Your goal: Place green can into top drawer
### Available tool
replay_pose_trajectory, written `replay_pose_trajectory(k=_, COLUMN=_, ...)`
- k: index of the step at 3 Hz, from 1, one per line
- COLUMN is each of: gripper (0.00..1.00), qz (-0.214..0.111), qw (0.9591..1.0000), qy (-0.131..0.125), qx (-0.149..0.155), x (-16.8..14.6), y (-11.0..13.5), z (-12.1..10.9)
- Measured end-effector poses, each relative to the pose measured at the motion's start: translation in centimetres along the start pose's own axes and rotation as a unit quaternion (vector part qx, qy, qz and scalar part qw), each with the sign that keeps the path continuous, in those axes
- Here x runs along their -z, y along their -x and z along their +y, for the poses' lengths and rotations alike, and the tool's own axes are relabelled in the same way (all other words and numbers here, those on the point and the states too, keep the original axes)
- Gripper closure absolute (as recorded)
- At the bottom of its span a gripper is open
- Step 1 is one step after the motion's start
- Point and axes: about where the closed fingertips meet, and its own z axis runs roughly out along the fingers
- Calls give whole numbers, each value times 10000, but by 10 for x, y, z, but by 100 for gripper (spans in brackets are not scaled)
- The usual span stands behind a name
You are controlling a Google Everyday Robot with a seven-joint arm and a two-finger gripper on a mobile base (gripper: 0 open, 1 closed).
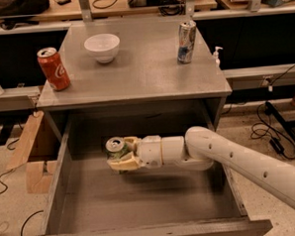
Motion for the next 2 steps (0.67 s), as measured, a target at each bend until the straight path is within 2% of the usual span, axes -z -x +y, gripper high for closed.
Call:
replay_pose_trajectory(k=1, gripper=100, qz=-142, qw=9999, qy=-97, qx=17, x=-4, y=-20, z=4)
replay_pose_trajectory(k=2, gripper=79, qz=-165, qw=9998, qy=-90, qx=11, x=-6, y=-22, z=6)
